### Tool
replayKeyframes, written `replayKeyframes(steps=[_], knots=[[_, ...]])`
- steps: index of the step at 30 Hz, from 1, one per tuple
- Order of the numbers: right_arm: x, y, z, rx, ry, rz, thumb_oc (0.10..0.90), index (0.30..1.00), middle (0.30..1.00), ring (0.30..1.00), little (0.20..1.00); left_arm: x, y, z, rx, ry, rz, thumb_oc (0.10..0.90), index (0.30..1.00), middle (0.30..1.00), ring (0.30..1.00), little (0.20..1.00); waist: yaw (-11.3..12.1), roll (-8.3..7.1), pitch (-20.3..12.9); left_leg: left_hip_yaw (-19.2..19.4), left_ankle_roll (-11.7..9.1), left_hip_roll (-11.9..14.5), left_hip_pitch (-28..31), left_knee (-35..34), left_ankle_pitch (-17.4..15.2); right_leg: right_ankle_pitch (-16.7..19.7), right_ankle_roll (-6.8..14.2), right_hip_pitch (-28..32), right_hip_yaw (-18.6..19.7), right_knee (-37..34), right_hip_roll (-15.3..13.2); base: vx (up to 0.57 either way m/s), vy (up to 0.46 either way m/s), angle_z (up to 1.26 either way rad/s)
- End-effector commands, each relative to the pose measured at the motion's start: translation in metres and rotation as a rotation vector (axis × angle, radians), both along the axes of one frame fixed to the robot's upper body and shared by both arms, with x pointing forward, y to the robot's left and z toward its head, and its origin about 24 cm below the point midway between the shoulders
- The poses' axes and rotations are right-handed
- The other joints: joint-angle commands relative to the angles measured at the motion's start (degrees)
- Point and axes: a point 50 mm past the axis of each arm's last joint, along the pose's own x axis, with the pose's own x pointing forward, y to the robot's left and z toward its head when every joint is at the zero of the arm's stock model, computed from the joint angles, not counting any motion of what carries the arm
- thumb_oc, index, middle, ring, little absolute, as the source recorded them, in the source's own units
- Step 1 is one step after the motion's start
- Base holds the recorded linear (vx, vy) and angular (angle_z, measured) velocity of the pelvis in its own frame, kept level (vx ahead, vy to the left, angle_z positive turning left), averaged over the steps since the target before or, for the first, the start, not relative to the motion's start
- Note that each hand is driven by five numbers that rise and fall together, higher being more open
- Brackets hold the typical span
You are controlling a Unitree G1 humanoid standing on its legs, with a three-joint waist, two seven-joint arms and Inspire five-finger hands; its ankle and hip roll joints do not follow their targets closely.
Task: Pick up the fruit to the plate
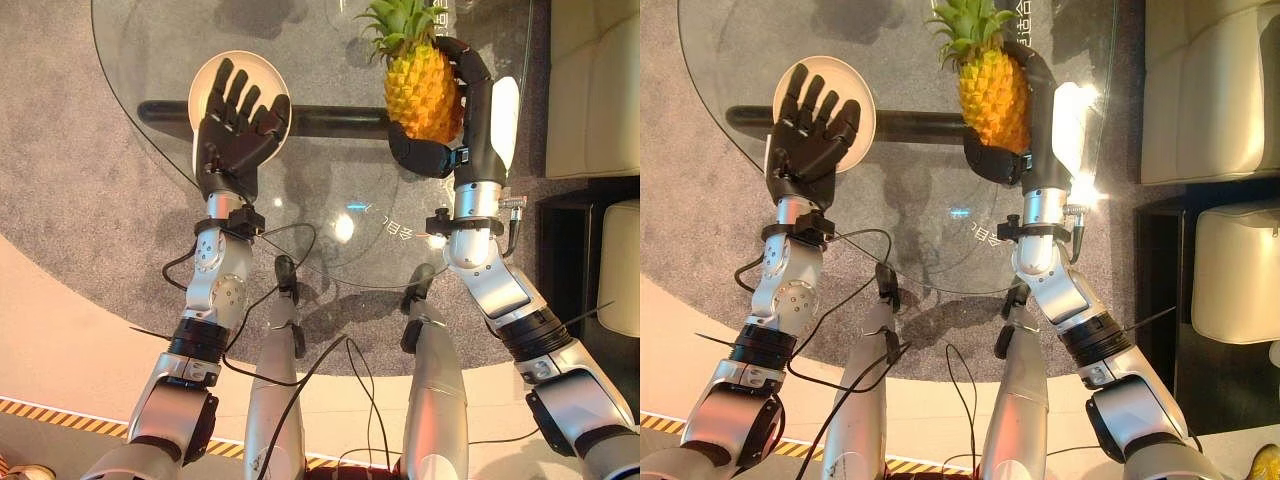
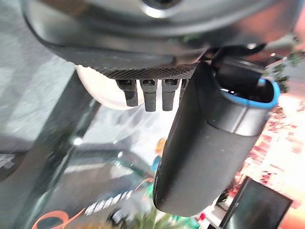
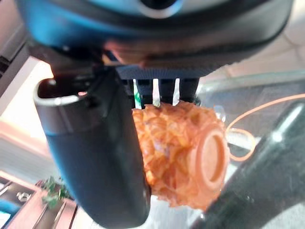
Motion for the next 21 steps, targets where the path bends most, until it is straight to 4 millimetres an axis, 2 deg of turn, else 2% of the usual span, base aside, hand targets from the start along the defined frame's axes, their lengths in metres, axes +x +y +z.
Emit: replayKeyframes(steps=[1,15,21], knots=[[-0.043,0.038,0.085,-0.100,-0.432,0.226,0.100,0.300,0.300,0.300,0.200,-0.016,-0.019,0.068,0.023,-0.287,-0.159,0.800,0.900,0.900,0.900,0.900,-0.1,0.08,-1.2,-1.4,-1.8,0.8,-0.7,3.2,-2.5,4.4,2.7,3.7,-0.8,-7.3,-1.5,0.00,0.000,0.00],[-0.047,0.052,0.087,-0.188,-0.420,0.302,0.100,0.300,0.300,0.300,0.200,-0.014,-0.033,0.059,-0.009,-0.215,-0.320,0.800,0.900,0.900,0.900,0.900,0.0,0.21,-1.2,-1.3,-1.8,0.8,-1.3,3.6,-2.5,4.7,2.9,3.4,-1.1,-7.5,-1.8,0.00,0.000,0.00],[-0.051,0.061,0.088,-0.227,-0.419,0.338,0.100,0.300,0.300,0.300,0.200,-0.015,-0.039,0.058,-0.104,-0.194,-0.397,0.800,0.900,0.900,0.900,0.900,0.2,0.17,-1.2,-1.6,-1.7,0.6,-1.8,3.6,-2.4,4.7,2.8,3.2,-1.3,-7.6,-1.9,0.00,0.000,0.00]])
